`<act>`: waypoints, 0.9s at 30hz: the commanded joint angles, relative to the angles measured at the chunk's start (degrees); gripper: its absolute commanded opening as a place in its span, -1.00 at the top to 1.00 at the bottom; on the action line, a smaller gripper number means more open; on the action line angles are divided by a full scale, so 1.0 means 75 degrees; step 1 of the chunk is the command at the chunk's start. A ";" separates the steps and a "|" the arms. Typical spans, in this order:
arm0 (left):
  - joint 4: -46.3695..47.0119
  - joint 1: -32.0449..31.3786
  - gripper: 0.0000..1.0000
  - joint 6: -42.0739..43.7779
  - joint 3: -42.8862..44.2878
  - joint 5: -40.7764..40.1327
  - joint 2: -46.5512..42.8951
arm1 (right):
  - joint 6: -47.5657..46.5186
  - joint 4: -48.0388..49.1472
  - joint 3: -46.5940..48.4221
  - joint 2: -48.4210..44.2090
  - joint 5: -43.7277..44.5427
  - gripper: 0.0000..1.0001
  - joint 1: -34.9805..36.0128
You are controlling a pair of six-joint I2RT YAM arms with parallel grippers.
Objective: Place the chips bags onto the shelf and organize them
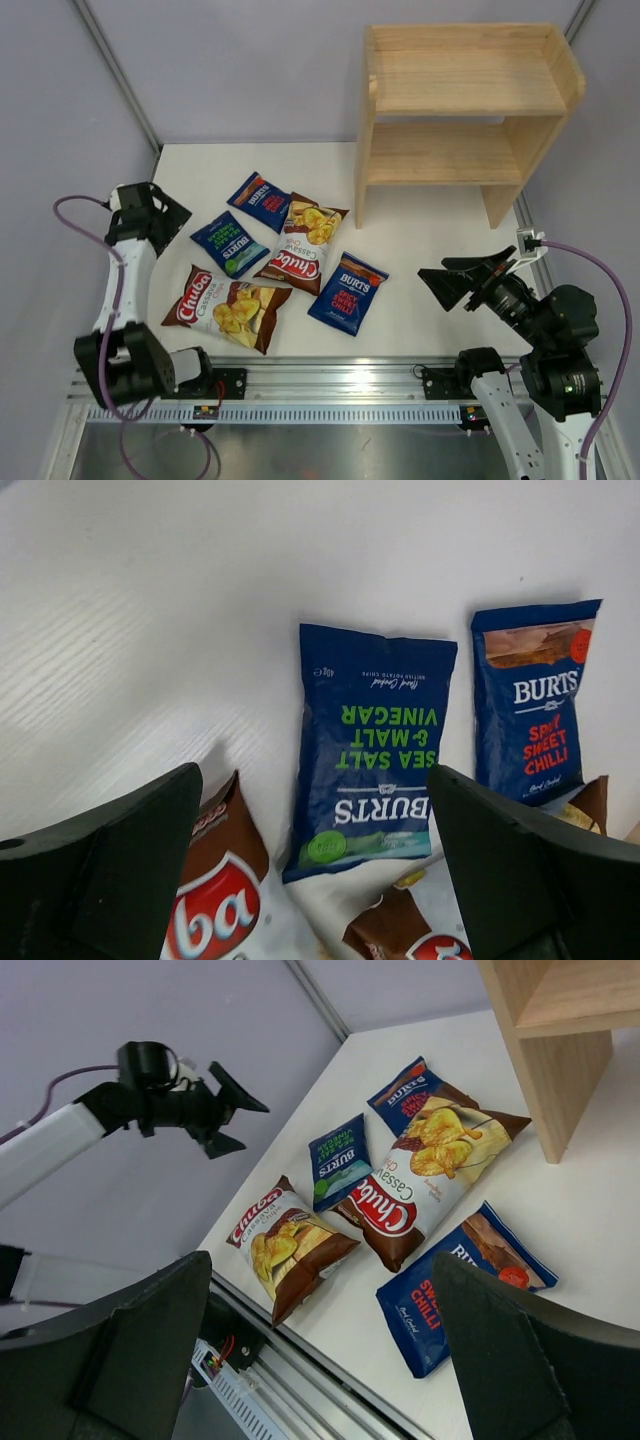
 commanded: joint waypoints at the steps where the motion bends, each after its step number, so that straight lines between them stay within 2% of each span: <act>1: 0.1318 0.0090 -0.98 -0.0346 0.0369 0.1172 0.1360 | -0.0055 0.0341 0.0022 -0.0064 -0.0601 -0.99 0.0045; 4: 0.1201 0.0125 -0.98 -0.0147 0.0640 0.1124 0.2429 | -0.0208 0.0235 -0.0013 -0.0158 -0.0671 -0.99 0.0045; 6: 0.1247 0.0254 -0.98 -0.0134 0.0372 0.1124 0.2737 | -0.0208 0.0305 -0.0071 -0.0298 -0.0671 -0.99 0.0045; 10: 0.2171 0.0582 -0.97 -0.0204 -0.0109 0.2000 0.3312 | -0.0126 0.0703 -0.0387 -0.0497 -0.1091 -0.99 0.0045; 14: 0.3063 0.0594 -0.97 -0.0287 -0.0555 0.2342 0.3523 | -0.0150 0.0763 -0.0400 -0.0416 -0.1362 -0.99 0.0045; 19: 0.3591 0.0571 -0.78 -0.0322 -0.0754 0.2449 0.3851 | -0.0114 0.0809 -0.0306 -0.0346 -0.1468 -0.99 0.0045; 26: 0.3885 0.0396 -0.74 -0.0275 -0.0720 0.2320 0.4460 | 0.0026 0.0891 -0.0294 -0.0181 -0.1445 -0.99 0.0045; 27: 0.3826 0.0337 -0.65 -0.0229 -0.0650 0.2250 0.4554 | 0.0015 0.0868 -0.0294 -0.0158 -0.1456 -0.99 0.0045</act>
